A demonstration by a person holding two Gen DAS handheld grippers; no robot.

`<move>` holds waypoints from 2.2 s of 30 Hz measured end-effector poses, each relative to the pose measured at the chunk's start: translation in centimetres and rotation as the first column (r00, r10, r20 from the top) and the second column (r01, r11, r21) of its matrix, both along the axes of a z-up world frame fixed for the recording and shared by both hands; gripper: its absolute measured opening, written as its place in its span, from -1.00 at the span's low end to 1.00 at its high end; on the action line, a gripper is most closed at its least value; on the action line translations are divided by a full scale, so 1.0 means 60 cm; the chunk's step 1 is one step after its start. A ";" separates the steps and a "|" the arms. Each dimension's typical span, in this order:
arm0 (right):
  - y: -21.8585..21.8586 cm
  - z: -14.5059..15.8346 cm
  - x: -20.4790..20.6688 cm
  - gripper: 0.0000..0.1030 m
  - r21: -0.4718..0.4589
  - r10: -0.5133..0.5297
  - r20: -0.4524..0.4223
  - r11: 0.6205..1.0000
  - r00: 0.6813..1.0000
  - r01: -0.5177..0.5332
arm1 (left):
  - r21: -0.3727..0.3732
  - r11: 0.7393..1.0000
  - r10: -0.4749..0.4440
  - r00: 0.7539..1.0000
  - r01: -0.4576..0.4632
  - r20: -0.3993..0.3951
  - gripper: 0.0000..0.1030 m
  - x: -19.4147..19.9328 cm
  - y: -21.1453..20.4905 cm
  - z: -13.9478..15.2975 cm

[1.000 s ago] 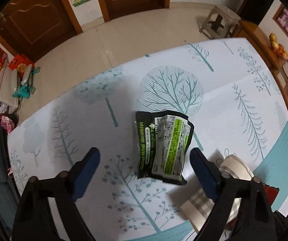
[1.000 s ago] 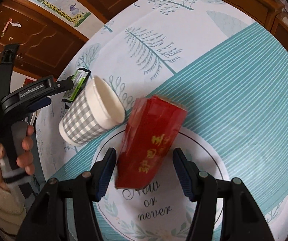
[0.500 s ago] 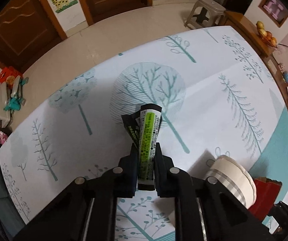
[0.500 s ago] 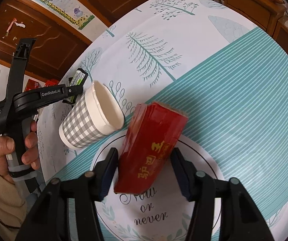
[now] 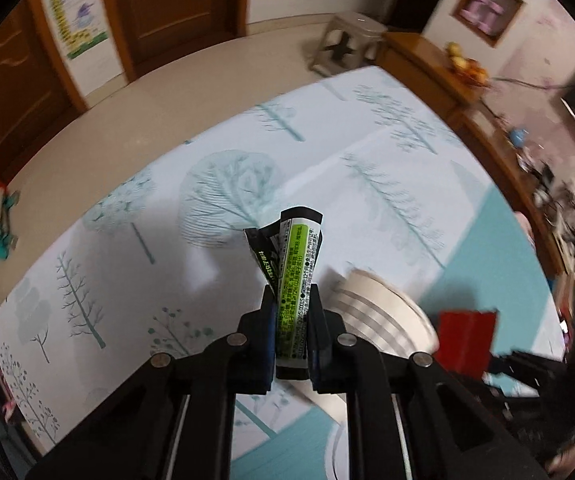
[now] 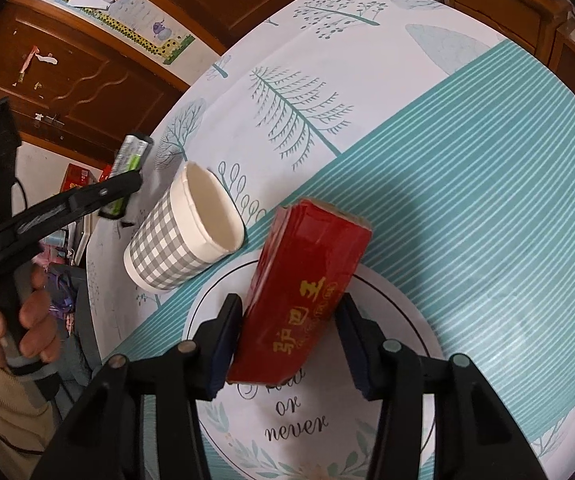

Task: Collect trash
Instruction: 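Grasp the checkered paper cup with the left gripper along with the wrapper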

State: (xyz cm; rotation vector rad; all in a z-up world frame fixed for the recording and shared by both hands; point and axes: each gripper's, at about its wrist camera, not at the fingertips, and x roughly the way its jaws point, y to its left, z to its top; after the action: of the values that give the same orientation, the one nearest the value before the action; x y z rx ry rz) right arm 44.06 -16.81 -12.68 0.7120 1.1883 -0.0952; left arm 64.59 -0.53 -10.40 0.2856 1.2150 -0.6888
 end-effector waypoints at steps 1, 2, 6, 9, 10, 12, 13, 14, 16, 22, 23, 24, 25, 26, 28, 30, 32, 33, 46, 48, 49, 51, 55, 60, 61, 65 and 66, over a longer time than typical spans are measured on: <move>-0.001 0.000 -0.001 -0.07 0.001 -0.002 0.000 1.000 1.000 0.002 | -0.004 1.000 -0.020 1.000 0.020 -0.003 -0.80 -0.006 -0.001 0.004; -0.001 0.000 -0.002 -0.07 0.001 -0.003 0.000 1.000 1.000 0.003 | -0.008 0.999 -0.041 0.999 0.041 -0.009 -0.80 -0.013 -0.002 0.008; -0.003 0.000 -0.007 -0.07 0.007 -0.010 -0.001 1.000 1.000 0.010 | -0.027 0.990 -0.136 0.990 0.135 -0.032 -0.80 -0.044 -0.006 0.020; -0.002 -0.001 -0.011 -0.07 0.006 -0.009 0.000 1.000 1.000 0.009 | -0.024 0.980 -0.199 0.979 0.199 -0.036 -0.80 -0.069 -0.016 0.027; -0.001 -0.002 -0.012 -0.06 0.005 -0.009 0.000 1.000 1.000 0.009 | -0.009 0.975 -0.220 0.975 0.220 -0.034 -0.80 -0.077 -0.020 0.025; -0.002 -0.002 -0.014 -0.07 0.007 -0.011 -0.001 1.000 1.000 0.011 | 0.014 0.969 -0.247 0.968 0.247 -0.042 -0.80 -0.087 -0.024 0.021; -0.003 -0.004 -0.011 -0.06 0.008 -0.012 -0.002 1.000 1.000 0.012 | 0.027 0.966 -0.254 0.966 0.256 -0.051 -0.79 -0.088 -0.026 0.016; -0.003 -0.004 -0.012 -0.07 0.008 -0.014 -0.002 1.000 1.000 0.014 | 0.037 0.965 -0.257 0.965 0.259 -0.052 -0.78 -0.090 -0.028 0.012; -0.004 -0.004 -0.016 -0.07 0.010 -0.017 -0.003 1.000 1.000 0.017 | 0.045 0.963 -0.263 0.964 0.265 -0.047 -0.64 -0.092 -0.033 0.014; -0.010 -0.004 -0.026 -0.07 0.014 -0.028 -0.004 1.000 1.000 0.028 | 0.121 0.943 -0.312 0.950 0.310 -0.005 -0.22 -0.110 -0.046 0.015; -0.011 -0.005 -0.028 -0.07 0.015 -0.031 -0.004 0.999 1.000 0.031 | 0.130 0.940 -0.319 0.948 0.316 0.001 -0.19 -0.112 -0.048 0.014; -0.012 -0.005 -0.029 -0.07 0.017 -0.034 -0.003 0.999 0.999 0.034 | 0.138 0.937 -0.325 0.946 0.321 0.005 -0.17 -0.114 -0.050 0.013; -0.013 -0.005 -0.030 -0.07 0.019 -0.036 -0.003 0.999 0.999 0.036 | 0.144 0.935 -0.327 0.945 0.323 0.007 -0.14 -0.115 -0.051 0.012; -0.013 -0.005 -0.030 -0.07 0.020 -0.038 -0.003 0.999 0.999 0.038 | 0.153 0.933 -0.330 0.944 0.325 0.010 -0.10 -0.115 -0.053 0.011; -0.014 -0.005 -0.029 -0.07 0.022 -0.042 -0.003 0.999 0.999 0.042 | 0.172 0.929 -0.336 0.942 0.328 0.016 -0.03 -0.113 -0.060 0.007; -0.016 -0.006 -0.032 -0.07 0.026 -0.046 -0.002 0.999 0.999 0.046 | 0.196 0.923 -0.342 0.939 0.332 0.020 0.07 -0.113 -0.068 0.000; -0.018 -0.007 -0.033 -0.07 0.027 -0.049 -0.002 0.998 0.999 0.049 | 0.221 0.915 -0.351 0.936 0.337 0.029 0.15 -0.115 -0.075 -0.007; -0.018 -0.006 -0.034 -0.07 0.027 -0.050 -0.001 0.998 0.999 0.050 | 0.228 0.911 -0.359 0.933 0.343 0.031 0.17 -0.117 -0.078 -0.009; -0.023 -0.007 -0.046 -0.07 0.031 -0.067 0.006 0.997 0.998 0.067 | 0.395 0.829 -0.446 0.894 0.397 0.036 0.43 -0.130 -0.113 -0.061; -0.023 -0.007 -0.048 -0.07 0.030 -0.069 0.007 0.997 0.998 0.069 | 0.416 0.826 -0.429 0.903 0.380 0.028 0.39 -0.124 -0.114 -0.073; -0.024 -0.007 -0.049 -0.07 0.029 -0.070 0.007 0.997 0.998 0.070 | 0.403 0.836 -0.417 0.909 0.372 0.026 0.31 -0.121 -0.111 -0.073; -0.024 -0.006 -0.051 -0.07 0.026 -0.069 0.009 0.997 0.998 0.069 | 0.376 0.858 -0.389 0.921 0.349 0.033 0.09 -0.112 -0.110 -0.070; -0.024 -0.006 -0.054 -0.07 0.025 -0.071 0.013 0.997 0.997 0.071 | 0.293 0.913 -0.298 0.955 0.283 0.004 -0.12 -0.090 -0.093 -0.060; -0.021 -0.005 -0.057 -0.07 0.021 -0.069 0.020 0.997 0.997 0.068 | 0.207 0.958 -0.192 0.980 0.197 -0.041 -0.15 -0.075 -0.055 -0.056; -0.021 -0.005 -0.057 -0.07 0.019 -0.067 0.020 0.998 0.998 0.067 | 0.188 0.966 -0.166 0.984 0.175 -0.059 -0.16 -0.071 -0.047 -0.055; -0.019 -0.006 -0.061 -0.07 0.025 -0.061 0.019 0.998 0.998 0.061 | 0.133 0.985 -0.098 0.990 0.111 -0.103 -0.16 -0.068 -0.015 -0.043; -0.018 -0.006 -0.063 -0.07 0.025 -0.055 0.019 0.998 0.998 0.055 | 0.123 0.987 -0.087 0.990 0.101 -0.111 -0.16 -0.071 -0.008 -0.037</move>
State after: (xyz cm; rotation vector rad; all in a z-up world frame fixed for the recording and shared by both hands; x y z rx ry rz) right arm 40.31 -17.89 -13.03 0.7659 1.1530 -0.1196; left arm 60.33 -1.01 -12.65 0.4202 1.3553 -0.7160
